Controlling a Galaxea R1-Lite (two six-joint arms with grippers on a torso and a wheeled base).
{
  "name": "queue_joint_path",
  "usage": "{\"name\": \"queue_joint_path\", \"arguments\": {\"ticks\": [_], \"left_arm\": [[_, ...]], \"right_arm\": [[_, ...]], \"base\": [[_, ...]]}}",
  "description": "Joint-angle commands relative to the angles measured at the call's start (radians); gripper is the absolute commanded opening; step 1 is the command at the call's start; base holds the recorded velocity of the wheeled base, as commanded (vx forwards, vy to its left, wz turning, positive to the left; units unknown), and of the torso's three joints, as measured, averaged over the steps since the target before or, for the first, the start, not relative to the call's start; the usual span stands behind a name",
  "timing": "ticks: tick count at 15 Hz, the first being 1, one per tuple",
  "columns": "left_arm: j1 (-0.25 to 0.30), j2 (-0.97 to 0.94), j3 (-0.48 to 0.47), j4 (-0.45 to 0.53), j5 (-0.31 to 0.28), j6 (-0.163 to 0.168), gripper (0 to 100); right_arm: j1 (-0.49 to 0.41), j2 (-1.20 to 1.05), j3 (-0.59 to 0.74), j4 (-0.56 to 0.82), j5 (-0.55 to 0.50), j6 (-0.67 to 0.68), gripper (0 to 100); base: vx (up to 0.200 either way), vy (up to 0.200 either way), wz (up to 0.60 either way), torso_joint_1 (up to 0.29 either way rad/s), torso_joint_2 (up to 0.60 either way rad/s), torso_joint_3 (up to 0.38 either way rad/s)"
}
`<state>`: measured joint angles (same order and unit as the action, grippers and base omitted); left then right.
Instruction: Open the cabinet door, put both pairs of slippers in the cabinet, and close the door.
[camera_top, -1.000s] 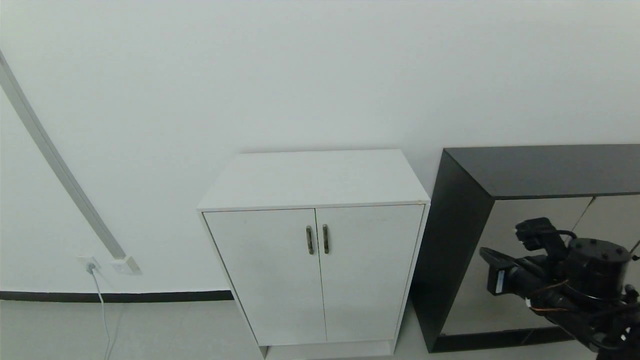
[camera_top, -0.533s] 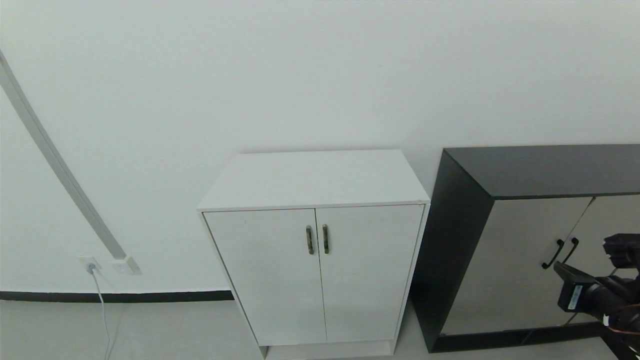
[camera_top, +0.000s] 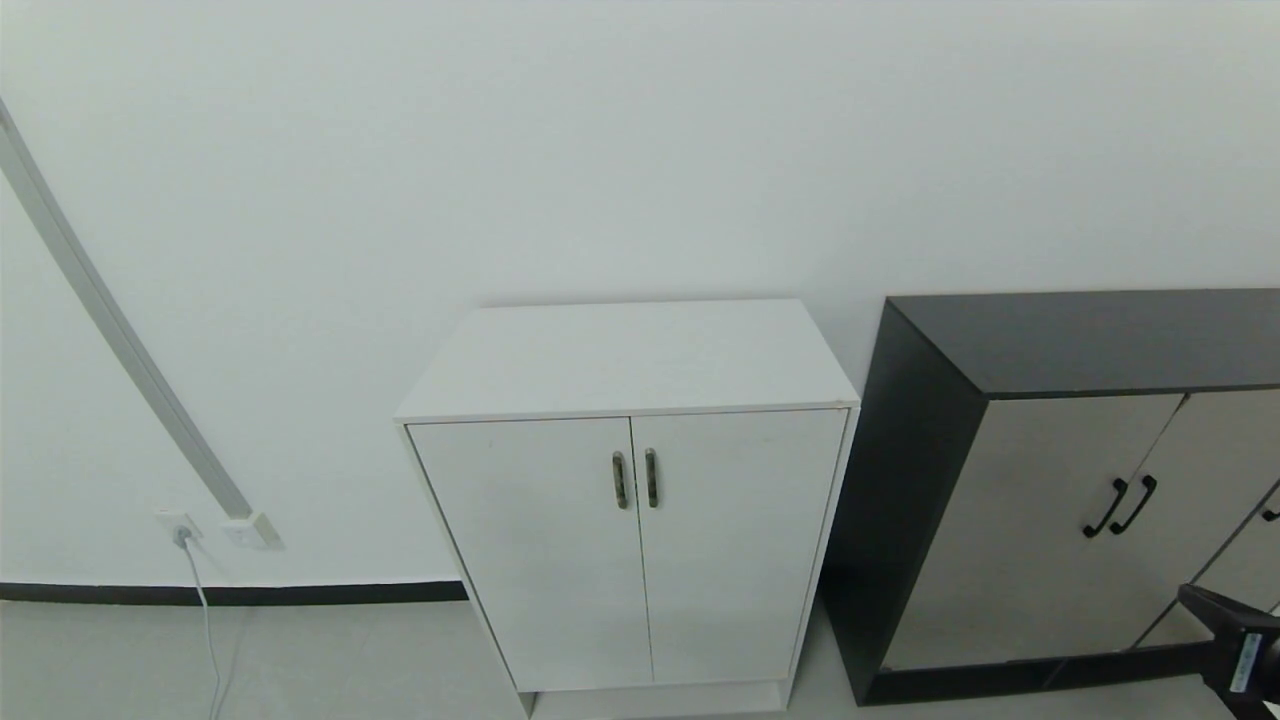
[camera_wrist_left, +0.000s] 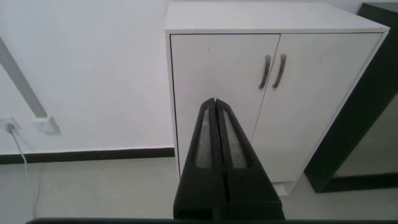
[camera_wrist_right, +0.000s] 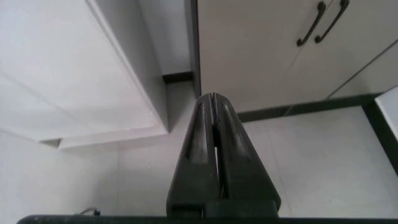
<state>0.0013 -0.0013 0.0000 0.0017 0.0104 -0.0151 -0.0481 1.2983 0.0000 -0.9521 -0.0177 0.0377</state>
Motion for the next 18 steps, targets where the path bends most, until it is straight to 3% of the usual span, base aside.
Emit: {"name": "queue_joint_path", "arguments": {"ticks": [1,7,13,15,18], "left_arm": [[0.0,0.001,0.0,0.0,0.0,0.0,0],[0.0,0.001,0.0,0.0,0.0,0.0,0],[0.0,0.001,0.0,0.0,0.0,0.0,0],[0.0,0.001,0.0,0.0,0.0,0.0,0],[0.0,0.001,0.0,0.0,0.0,0.0,0]], "right_arm": [[0.002,-0.209,0.0,0.13,0.012,-0.005,0],[0.004,-0.554,0.0,0.523,0.1,-0.01,0],[0.04,-0.764,0.0,0.832,0.142,-0.03,0],[0.076,-0.84,-0.002,0.917,0.14,-0.032,0],[0.097,-0.876,-0.006,0.928,0.137,-0.032,0]], "base": [[0.0,0.0,0.0,0.0,0.0,0.0],[0.0,0.0,0.0,0.0,0.0,0.0],[0.0,0.0,0.0,0.0,0.0,0.0],[0.0,0.0,0.0,0.0,0.0,0.0],[0.0,0.0,0.0,0.0,0.0,0.0]]}}
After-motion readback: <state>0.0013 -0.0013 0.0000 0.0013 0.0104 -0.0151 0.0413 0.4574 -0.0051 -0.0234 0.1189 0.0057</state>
